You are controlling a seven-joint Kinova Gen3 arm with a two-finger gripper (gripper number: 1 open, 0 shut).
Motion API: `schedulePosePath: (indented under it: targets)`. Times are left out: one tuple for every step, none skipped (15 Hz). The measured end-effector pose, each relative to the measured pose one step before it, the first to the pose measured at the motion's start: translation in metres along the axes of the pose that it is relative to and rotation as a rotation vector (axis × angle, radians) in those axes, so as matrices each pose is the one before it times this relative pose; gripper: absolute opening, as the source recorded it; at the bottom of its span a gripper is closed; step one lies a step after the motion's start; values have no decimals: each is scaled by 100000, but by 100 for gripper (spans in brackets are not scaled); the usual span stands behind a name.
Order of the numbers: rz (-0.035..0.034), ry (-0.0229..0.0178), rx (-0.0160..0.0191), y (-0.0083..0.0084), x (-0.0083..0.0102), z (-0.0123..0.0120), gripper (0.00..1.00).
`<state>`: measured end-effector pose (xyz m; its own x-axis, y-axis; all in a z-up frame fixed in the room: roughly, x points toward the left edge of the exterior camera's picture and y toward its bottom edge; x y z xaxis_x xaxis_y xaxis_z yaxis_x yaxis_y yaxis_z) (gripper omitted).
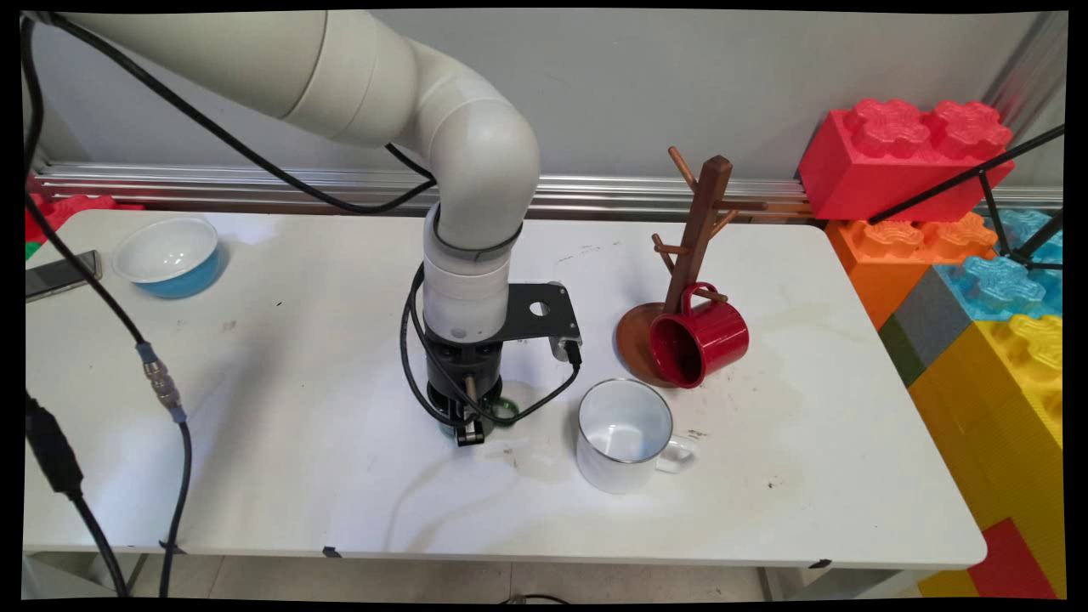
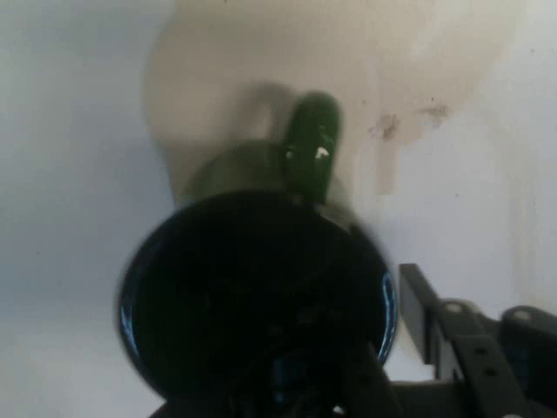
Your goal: Place the picked object on the table
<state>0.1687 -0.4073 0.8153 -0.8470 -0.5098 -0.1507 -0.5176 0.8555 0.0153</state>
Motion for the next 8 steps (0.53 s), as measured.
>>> schedulePosePath:
  targets:
    - [-21,45,-24,9,21,42,100]
    - [-30,43,-126,13,14,66,100]
    - [-61,75,-129,13,3,51,100]
    - [-65,181,-116,4,-3,31,100]
    - [-38,155,-81,-11,-21,6,100]
    - [-19,140,-32,-19,-7,-9,100]
    - [-90,279,21,-69,-26,-35,100]
    - [-167,408,77,-94,-11,-97,100]
